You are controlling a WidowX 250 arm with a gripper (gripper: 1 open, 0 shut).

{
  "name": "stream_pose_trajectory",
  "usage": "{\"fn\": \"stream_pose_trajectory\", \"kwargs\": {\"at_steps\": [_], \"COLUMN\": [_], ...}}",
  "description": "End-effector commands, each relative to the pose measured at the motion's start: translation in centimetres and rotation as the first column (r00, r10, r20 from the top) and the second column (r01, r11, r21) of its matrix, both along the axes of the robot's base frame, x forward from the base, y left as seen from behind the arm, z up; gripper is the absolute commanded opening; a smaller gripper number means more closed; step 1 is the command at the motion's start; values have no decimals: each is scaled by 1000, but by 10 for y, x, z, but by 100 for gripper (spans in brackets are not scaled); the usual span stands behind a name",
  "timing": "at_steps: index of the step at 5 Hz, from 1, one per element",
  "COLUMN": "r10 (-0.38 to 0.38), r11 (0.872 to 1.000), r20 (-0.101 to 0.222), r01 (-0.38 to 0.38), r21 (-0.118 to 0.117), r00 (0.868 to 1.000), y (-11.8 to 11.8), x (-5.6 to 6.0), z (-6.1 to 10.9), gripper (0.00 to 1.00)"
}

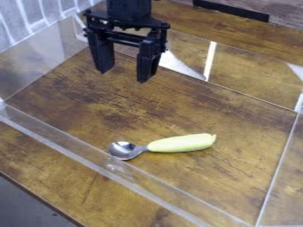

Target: Move the green spoon to the right

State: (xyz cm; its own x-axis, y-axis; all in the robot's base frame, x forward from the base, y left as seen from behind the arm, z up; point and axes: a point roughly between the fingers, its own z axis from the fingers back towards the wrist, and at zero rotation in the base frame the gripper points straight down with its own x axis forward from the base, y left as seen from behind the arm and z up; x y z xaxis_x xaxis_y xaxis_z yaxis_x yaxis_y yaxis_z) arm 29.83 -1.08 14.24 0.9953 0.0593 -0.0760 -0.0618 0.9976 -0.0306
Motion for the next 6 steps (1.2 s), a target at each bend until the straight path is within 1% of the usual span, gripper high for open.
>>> {"fn": "stream_pose_trajectory", "kwargs": {"at_steps": [1, 2, 3, 4, 5, 6], "r10": [10, 29, 38, 47, 40, 36], "r11": [1000, 1000, 999, 999, 999, 999], "r20": [64, 79, 85, 83, 77, 55], "r01": [-10, -30, -38, -48, -40, -37], "r21": [2, 5, 1, 5, 11, 17], "r00": [998, 996, 996, 995, 996, 998], "y": [7, 20, 29, 36, 33, 30], "x": [-8, -10, -7, -8, -6, -6], "z": [14, 11, 5, -3, -9, -19], "gripper": [100, 100, 100, 100, 100, 100]}}
